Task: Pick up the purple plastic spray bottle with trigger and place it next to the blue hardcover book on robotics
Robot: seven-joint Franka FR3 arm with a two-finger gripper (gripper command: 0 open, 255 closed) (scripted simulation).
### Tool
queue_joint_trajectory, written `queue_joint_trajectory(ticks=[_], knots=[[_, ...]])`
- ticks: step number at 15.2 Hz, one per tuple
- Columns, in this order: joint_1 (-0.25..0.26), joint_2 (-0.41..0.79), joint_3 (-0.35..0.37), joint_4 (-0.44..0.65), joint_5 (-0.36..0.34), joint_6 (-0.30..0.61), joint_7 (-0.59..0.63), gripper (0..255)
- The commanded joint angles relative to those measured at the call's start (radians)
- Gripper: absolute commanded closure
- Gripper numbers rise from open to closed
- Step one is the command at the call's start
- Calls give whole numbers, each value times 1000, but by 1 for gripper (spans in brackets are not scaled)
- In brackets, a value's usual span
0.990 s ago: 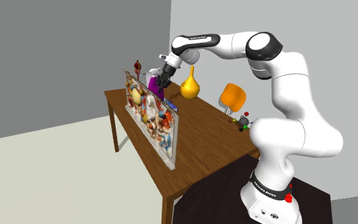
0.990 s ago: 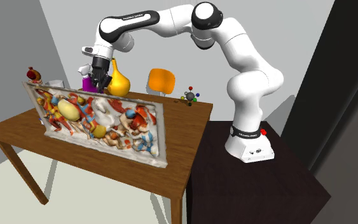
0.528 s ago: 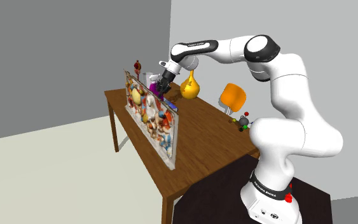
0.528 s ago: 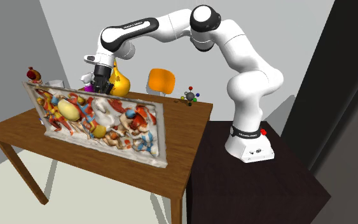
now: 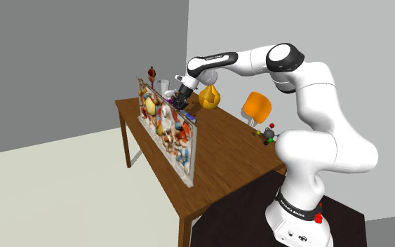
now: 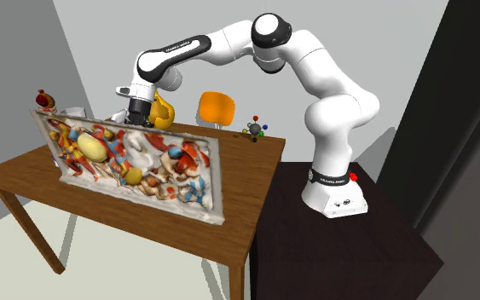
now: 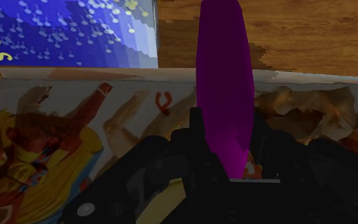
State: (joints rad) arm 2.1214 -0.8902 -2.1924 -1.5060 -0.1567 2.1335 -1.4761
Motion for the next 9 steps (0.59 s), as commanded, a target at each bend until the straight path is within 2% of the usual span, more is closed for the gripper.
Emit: queue_joint_trajectory(ticks=[1,9], knots=[[0,-9,-6,-12,-5,19,-4,255],[9,-35,-23,-20,-16,49,-13,255]])
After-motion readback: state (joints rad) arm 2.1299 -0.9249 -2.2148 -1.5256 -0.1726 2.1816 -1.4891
